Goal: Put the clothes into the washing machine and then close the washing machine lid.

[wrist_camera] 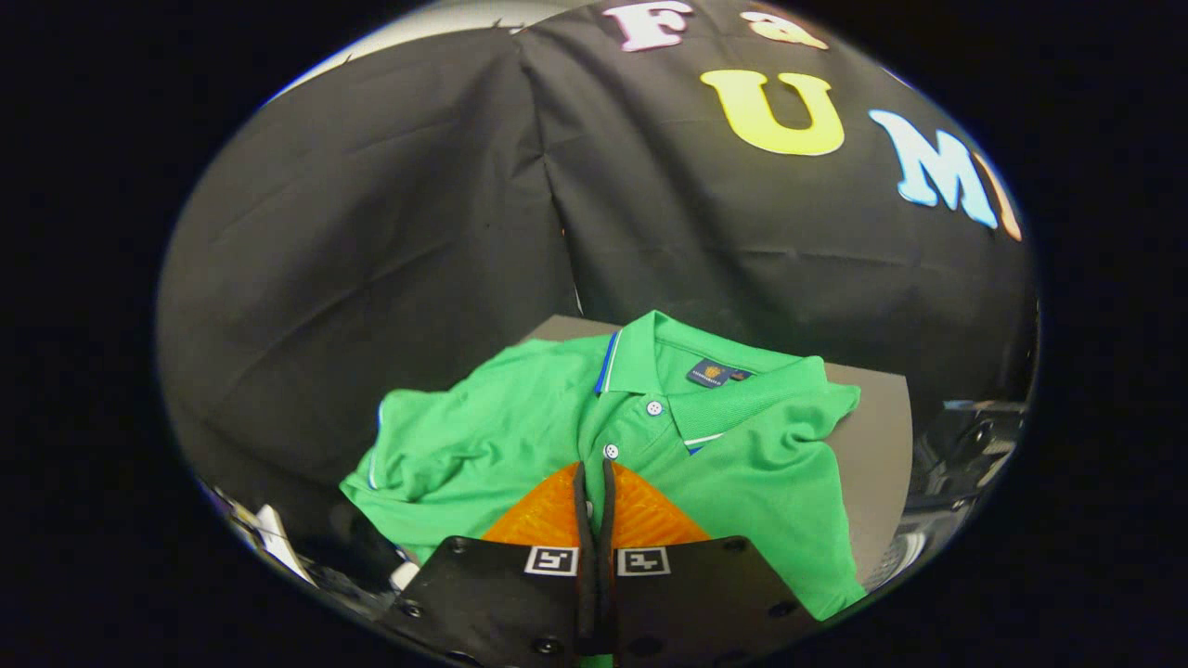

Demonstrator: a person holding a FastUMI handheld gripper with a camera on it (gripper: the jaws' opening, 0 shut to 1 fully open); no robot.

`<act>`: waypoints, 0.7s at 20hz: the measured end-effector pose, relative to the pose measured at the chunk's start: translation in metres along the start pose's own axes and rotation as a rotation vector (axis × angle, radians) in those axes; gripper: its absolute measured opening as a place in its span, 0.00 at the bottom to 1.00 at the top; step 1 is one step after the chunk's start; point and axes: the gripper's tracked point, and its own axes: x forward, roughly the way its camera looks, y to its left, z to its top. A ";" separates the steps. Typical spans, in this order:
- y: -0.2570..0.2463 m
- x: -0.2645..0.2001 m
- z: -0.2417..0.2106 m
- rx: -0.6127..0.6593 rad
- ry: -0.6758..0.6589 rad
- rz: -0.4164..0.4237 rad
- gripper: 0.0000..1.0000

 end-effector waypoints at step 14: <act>-0.055 -0.085 0.047 0.013 -0.205 -0.036 0.01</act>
